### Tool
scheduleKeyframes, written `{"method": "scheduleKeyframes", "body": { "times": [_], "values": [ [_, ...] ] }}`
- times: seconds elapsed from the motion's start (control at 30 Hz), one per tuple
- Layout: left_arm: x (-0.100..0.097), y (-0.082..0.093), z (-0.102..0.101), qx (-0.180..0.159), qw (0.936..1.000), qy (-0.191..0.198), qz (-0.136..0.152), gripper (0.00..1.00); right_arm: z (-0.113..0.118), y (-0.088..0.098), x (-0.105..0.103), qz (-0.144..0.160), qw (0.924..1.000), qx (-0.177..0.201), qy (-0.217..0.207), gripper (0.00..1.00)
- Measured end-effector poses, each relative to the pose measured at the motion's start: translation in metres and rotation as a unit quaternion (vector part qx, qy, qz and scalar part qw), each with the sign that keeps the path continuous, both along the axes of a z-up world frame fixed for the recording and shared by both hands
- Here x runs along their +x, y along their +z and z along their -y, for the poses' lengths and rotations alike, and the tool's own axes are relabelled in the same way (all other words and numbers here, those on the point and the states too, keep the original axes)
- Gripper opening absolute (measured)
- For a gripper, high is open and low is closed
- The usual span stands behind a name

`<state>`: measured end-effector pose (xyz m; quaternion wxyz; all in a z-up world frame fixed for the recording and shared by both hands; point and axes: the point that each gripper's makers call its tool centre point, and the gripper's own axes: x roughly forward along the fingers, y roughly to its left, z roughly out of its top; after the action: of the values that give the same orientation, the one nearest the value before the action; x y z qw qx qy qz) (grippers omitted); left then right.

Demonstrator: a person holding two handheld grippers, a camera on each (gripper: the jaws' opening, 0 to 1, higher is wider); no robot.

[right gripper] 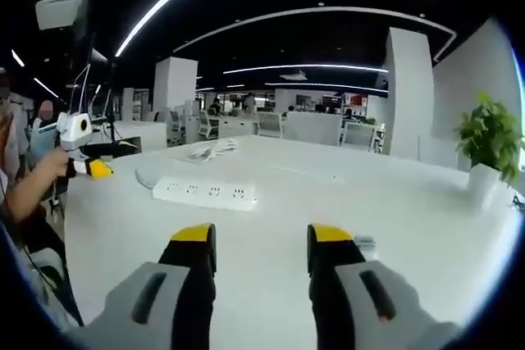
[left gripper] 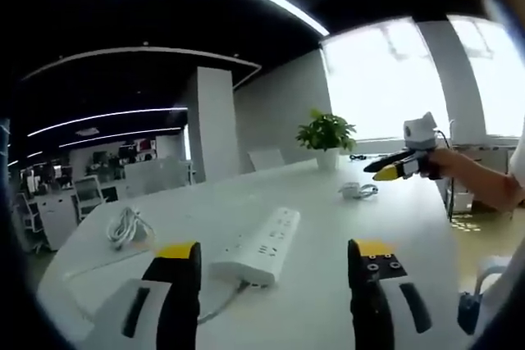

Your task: Straighten the power strip on the desk, plug the charger into it

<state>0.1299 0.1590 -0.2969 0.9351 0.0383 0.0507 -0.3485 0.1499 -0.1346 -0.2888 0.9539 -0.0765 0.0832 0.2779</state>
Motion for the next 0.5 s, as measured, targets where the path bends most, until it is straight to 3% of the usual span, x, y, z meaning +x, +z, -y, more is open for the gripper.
{"method": "scheduleKeyframes", "body": {
  "times": [0.5],
  "values": [
    [0.014, -0.007, 0.0, 0.008, 0.9999, 0.003, -0.007, 0.8, -0.003, -0.007, 0.007, -0.011, 0.9998, 0.002, 0.017, 0.44]
  ]
}}
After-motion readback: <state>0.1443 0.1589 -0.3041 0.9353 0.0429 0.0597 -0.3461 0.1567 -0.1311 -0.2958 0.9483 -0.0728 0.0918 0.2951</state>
